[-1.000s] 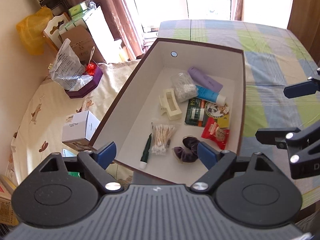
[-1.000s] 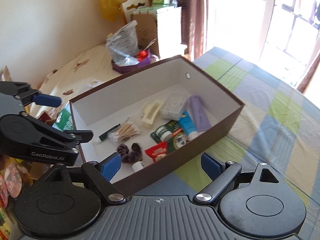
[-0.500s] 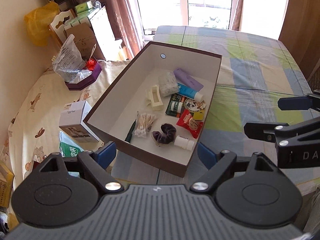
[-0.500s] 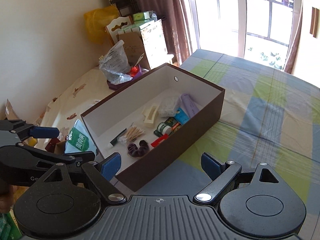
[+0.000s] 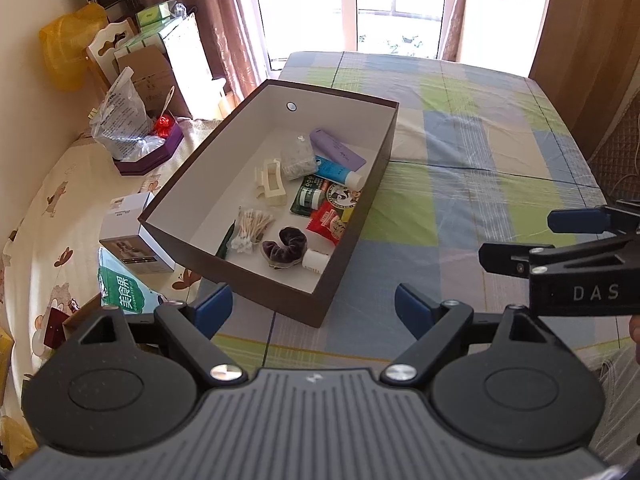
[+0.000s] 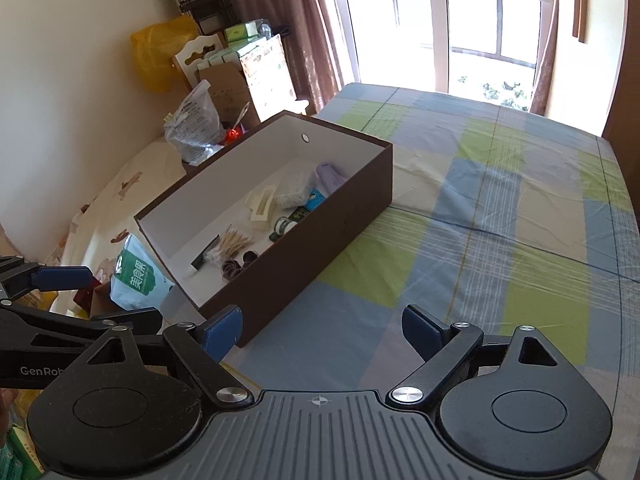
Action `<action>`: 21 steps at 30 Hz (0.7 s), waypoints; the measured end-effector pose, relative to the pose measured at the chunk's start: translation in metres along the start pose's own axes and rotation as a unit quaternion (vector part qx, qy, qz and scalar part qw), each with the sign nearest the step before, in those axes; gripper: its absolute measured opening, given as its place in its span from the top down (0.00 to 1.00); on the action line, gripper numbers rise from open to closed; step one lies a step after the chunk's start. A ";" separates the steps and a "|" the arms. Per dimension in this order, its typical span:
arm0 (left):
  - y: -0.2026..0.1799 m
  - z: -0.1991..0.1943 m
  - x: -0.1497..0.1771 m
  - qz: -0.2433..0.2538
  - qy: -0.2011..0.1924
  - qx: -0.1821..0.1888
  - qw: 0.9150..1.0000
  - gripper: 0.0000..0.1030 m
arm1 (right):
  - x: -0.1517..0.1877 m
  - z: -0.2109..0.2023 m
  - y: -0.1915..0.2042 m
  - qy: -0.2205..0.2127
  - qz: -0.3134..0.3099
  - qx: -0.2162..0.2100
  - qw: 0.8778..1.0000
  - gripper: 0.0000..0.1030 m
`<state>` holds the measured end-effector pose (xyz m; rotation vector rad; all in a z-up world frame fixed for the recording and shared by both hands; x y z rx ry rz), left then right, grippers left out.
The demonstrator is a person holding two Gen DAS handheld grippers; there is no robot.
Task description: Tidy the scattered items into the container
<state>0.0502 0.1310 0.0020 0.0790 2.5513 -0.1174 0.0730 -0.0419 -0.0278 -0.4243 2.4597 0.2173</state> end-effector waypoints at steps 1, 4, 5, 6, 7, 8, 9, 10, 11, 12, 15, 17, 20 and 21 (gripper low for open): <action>-0.003 0.000 0.001 0.000 0.000 0.001 1.000 0.16 | 0.002 -0.001 -0.002 0.000 0.002 0.000 1.000 0.10; -0.010 0.000 0.004 -0.001 0.000 0.005 1.000 0.16 | 0.007 -0.005 -0.007 0.001 0.007 0.000 1.000 0.11; -0.012 0.000 0.005 -0.001 0.000 0.006 1.000 0.16 | 0.008 -0.006 -0.009 0.000 0.008 0.003 1.000 0.10; -0.015 0.000 0.005 0.000 0.000 0.006 1.000 0.16 | 0.009 -0.008 -0.010 -0.001 0.008 0.005 1.000 0.10; -0.017 0.000 0.006 0.000 0.000 0.007 1.000 0.16 | 0.011 -0.008 -0.011 0.000 0.008 0.006 1.000 0.10; -0.019 0.000 0.007 0.000 0.001 0.007 1.000 0.16 | 0.012 -0.008 -0.012 0.000 0.008 0.006 1.000 0.10; -0.021 0.000 0.008 0.000 0.001 0.008 1.000 0.16 | 0.014 -0.009 -0.013 0.001 0.008 0.007 1.000 0.10; -0.022 0.000 0.008 -0.001 0.001 0.008 1.000 0.16 | 0.015 -0.009 -0.014 0.002 0.008 0.008 1.000 0.10; -0.024 0.000 0.009 -0.001 0.000 0.009 1.000 0.16 | 0.017 -0.010 -0.015 0.002 0.008 0.008 1.000 0.10; -0.024 0.000 0.010 -0.001 0.000 0.008 1.000 0.16 | 0.018 -0.010 -0.016 0.003 0.008 0.009 1.000 0.10; -0.026 0.001 0.013 -0.003 0.000 0.002 1.000 0.16 | 0.023 -0.011 -0.019 0.005 0.008 0.011 1.000 0.10; -0.028 0.003 0.016 -0.004 0.002 0.001 1.000 0.16 | 0.026 -0.011 -0.020 0.006 0.006 0.010 1.000 0.10; -0.030 0.005 0.020 -0.004 0.007 0.002 1.000 0.16 | 0.031 -0.010 -0.022 0.009 0.006 0.011 1.000 0.11; -0.031 0.006 0.022 -0.003 0.009 0.002 1.000 0.16 | 0.032 -0.010 -0.022 0.010 0.007 0.011 1.000 0.10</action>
Point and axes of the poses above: each gripper's, at about its wrist camera, not at the fingertips, and z roughly the way its jaws point, y to its left, x to its underside, the point moved 6 cm from there along z, roughly the way its jaws point, and after that the axes turned 11 degrees about x, right-handed, at the moved point
